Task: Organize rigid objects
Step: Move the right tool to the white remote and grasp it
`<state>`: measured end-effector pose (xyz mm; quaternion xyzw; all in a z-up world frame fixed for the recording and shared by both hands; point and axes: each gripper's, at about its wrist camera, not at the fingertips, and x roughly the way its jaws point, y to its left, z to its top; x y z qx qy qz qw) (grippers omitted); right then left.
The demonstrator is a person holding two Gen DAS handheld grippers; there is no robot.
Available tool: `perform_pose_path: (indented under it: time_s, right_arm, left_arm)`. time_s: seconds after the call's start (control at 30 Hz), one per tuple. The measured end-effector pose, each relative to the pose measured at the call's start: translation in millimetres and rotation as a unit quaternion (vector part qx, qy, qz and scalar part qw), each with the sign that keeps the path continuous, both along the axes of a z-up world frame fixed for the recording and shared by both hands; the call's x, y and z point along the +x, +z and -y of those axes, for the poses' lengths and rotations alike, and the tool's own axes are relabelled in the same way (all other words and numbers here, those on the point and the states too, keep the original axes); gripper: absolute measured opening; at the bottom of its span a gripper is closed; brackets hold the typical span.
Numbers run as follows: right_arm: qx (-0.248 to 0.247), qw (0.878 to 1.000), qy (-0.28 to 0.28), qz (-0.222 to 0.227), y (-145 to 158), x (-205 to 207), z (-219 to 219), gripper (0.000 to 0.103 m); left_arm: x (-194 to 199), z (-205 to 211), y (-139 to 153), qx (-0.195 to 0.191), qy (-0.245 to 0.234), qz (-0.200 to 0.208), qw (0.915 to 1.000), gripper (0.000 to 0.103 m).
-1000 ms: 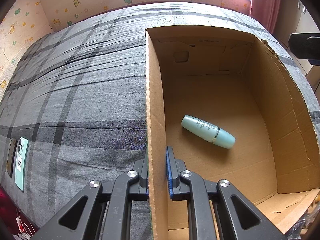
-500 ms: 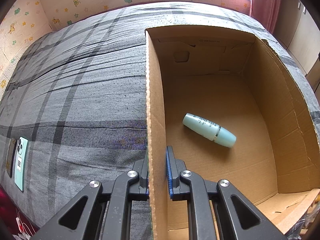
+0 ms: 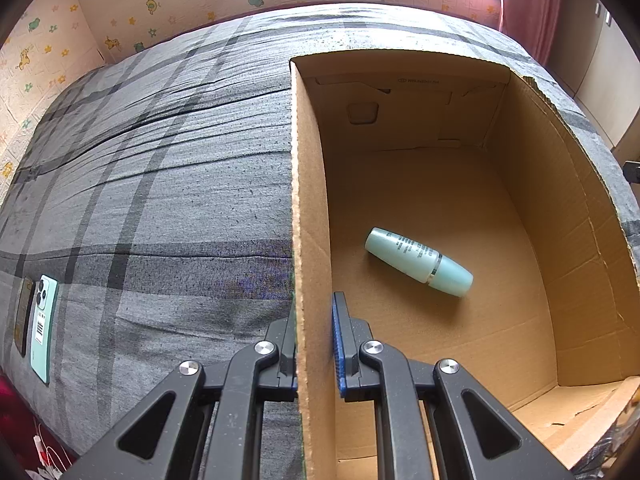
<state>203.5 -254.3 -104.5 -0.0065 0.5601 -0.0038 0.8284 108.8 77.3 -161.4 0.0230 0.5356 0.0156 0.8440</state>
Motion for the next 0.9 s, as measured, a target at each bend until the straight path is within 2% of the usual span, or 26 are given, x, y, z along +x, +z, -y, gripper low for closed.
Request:
perform_pose_path:
  time_s: [0.2,0.5,0.67,0.8,0.9]
  right_arm:
    - [0.004,1.0,-0.011,-0.021,-34.9,8.4,22.5,0.103]
    - [0.021,0.998,0.001,-0.053,-81.2,17.8,29.8,0.103]
    - [0.029,0.998,0.006,-0.061,-94.0,21.4,30.3,0.102]
    - [0.017,0.997,0.013,-0.068,-103.0,23.4,28.1,0.101]
    - [0.017,0.997,0.011,-0.074,-110.3,24.7,29.8,0.095]
  left_arm:
    - [-0.2,0.8,0.2,0.002,0.0,0.0,1.0,0.013]
    - [-1.2,2.1,-0.2,0.004,0.001,0.0,1.0,0.013]
    - [-0.9,3.1,0.3,0.007,0.0,-0.001,1.0,0.013]
    - [-1.1,2.6,-0.2,0.007,0.001,-0.001,1.0,0.013]
    - [-0.8,2.5,-0.3,0.006,0.001,-0.002,1.0,0.013]
